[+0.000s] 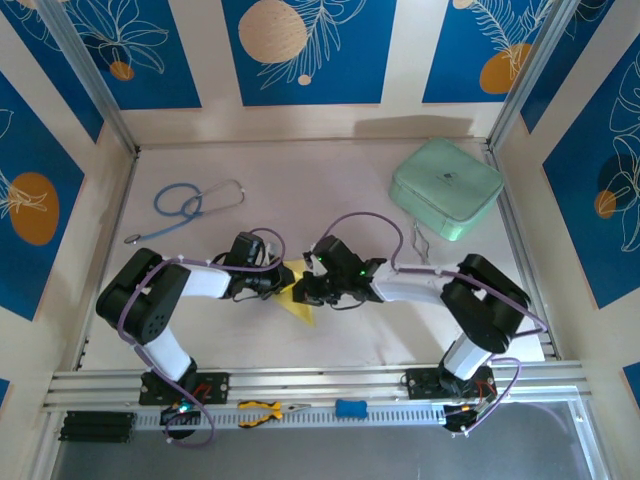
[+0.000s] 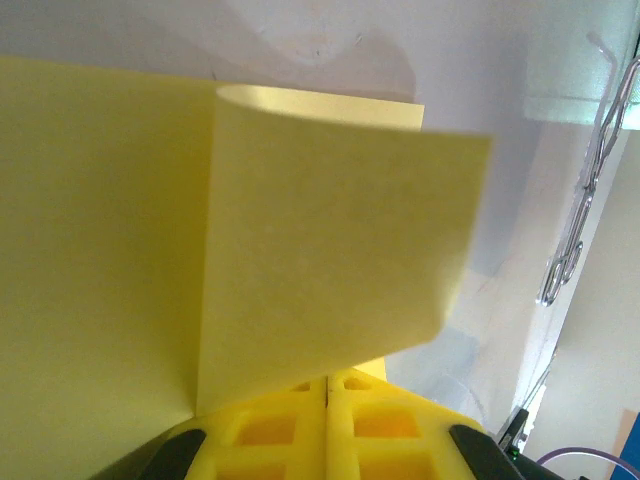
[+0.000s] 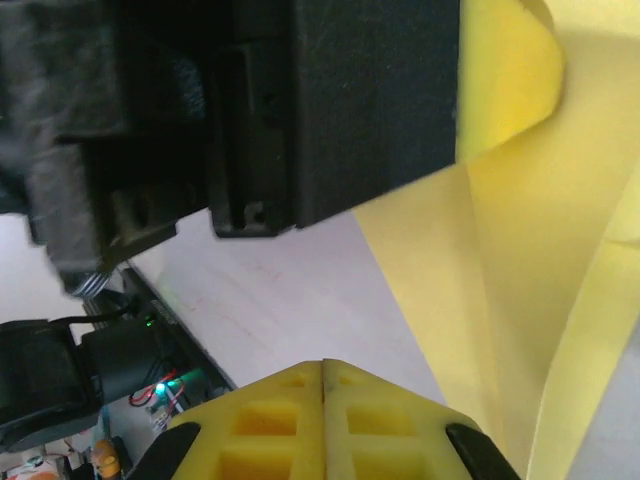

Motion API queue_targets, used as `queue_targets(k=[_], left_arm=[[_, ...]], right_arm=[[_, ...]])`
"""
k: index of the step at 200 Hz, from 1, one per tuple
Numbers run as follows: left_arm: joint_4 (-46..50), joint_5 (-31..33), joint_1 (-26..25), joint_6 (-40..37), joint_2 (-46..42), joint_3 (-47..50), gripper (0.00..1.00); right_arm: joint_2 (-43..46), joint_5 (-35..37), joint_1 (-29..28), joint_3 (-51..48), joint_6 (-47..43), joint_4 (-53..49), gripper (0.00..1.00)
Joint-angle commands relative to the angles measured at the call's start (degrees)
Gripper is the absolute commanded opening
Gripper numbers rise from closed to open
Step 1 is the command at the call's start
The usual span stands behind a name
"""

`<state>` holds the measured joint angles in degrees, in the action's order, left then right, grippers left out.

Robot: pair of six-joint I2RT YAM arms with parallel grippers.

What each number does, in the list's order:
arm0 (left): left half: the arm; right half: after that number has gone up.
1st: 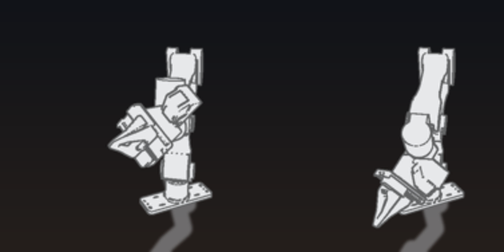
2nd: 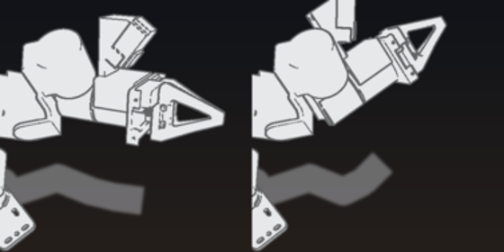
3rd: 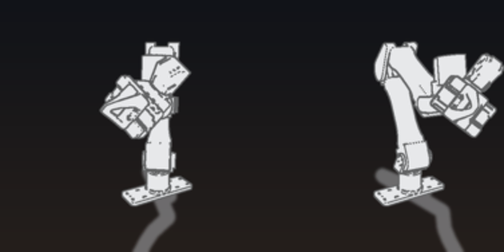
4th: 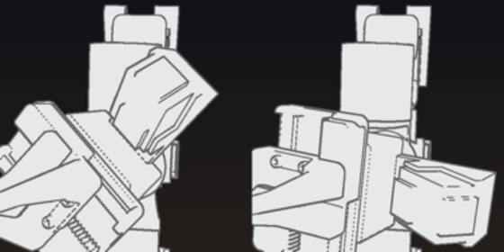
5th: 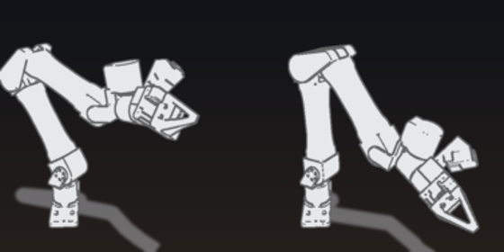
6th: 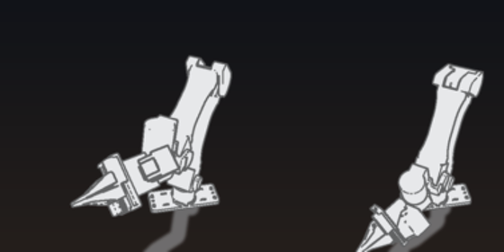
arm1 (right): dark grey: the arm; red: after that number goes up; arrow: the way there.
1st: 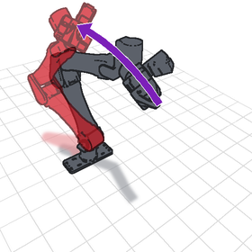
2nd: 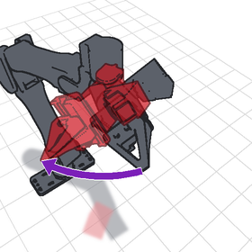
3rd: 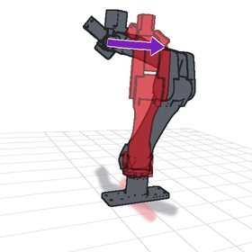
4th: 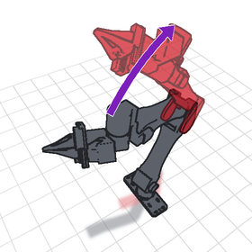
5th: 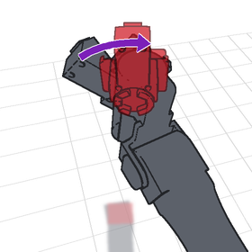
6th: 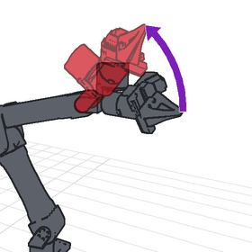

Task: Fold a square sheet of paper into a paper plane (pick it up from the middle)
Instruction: Fourth fold the wing at the center of the table.

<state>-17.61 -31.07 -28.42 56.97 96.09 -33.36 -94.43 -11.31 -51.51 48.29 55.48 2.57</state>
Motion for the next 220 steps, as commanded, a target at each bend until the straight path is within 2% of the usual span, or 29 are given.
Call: queue_targets(k=[1,59,141,184,220], left_arm=[[2.7,1.7,0.0,0.1,1.2,1.3,0.0],[3.0,1.9,0.0,-0.1,1.2,1.2,0.0],[3.4,2.3,0.0,-0.3,1.6,1.3,0.0],[4.2,2.8,0.0,-0.5,1.4,1.3,0.0],[4.3,3.2,0.0,-0.4,1.2,1.7,0.0]], right_arm=[[-3.0,0.1,-0.7,3.4,-2.3,-4.9,0.07],[-6.8,1.5,-1.0,1.8,-1.2,-5.7,0.07],[-4.7,0.6,-1.9,-10.4,5.2,3.9,0.07],[-1.0,0.2,-1.9,-14.2,5.2,6.3,0.08],[0.6,-0.1,-3.6,-16.3,5.7,4.5,0.08]])
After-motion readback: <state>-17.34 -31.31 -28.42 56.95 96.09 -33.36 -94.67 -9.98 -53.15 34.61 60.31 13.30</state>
